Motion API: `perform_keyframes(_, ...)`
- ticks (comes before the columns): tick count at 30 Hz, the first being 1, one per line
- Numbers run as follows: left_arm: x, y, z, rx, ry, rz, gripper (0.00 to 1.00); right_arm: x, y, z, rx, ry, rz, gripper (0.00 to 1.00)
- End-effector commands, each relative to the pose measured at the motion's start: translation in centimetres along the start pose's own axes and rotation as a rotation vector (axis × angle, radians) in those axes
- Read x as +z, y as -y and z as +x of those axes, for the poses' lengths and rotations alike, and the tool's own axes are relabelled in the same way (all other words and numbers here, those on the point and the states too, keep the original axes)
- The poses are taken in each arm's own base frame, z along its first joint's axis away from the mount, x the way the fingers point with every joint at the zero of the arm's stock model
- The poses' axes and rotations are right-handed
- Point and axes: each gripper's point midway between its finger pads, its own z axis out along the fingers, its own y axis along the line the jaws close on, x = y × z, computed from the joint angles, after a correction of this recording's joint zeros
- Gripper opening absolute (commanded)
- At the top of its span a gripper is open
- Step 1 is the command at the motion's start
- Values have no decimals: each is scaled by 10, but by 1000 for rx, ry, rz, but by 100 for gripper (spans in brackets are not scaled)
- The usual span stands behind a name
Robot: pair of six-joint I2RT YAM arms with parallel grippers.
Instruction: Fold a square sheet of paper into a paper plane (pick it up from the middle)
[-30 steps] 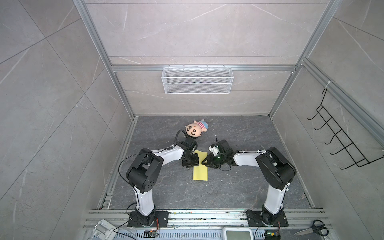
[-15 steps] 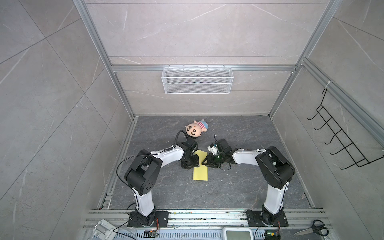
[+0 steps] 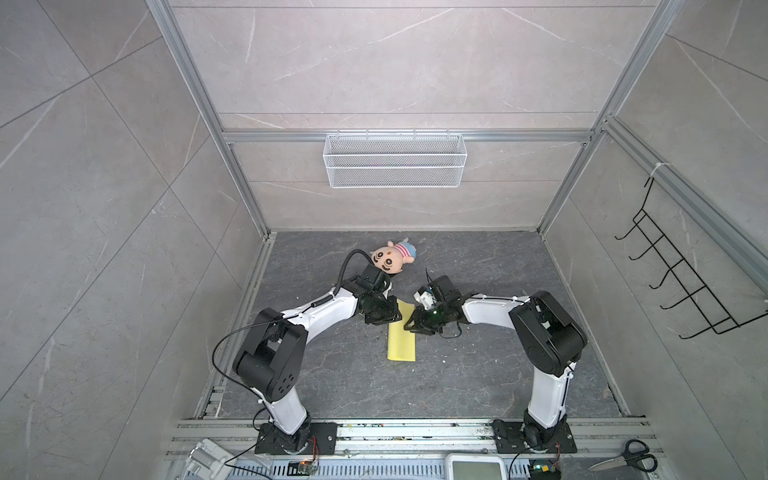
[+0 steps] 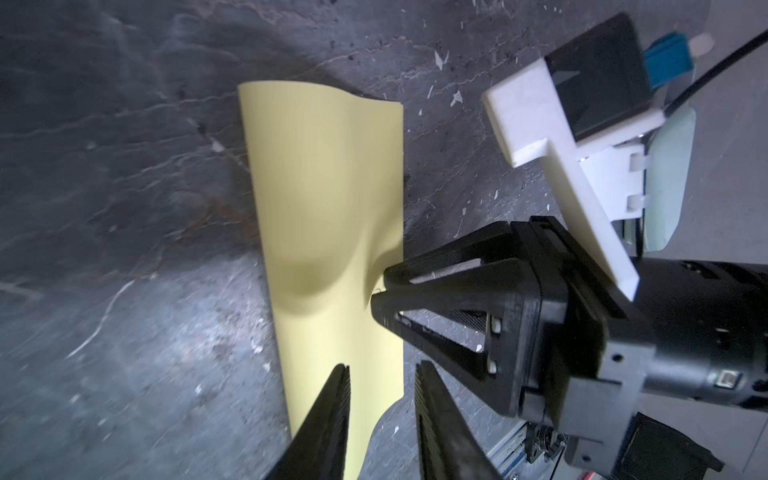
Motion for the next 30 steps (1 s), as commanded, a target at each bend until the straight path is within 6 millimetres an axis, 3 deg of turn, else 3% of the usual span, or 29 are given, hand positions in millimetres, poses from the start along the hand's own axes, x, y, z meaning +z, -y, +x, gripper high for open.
perform_keyframes(1,13,6,2,18,-37,50,24,16,71,29,97,-71,248,30)
perform_keyframes(11,27,-35,23,73,-122,-99,17,17,78,32,118,-74,279,29)
perform_keyframes(30,35,-75,38,26,-166,-265,14,18,87,37,129,-83,315,28)
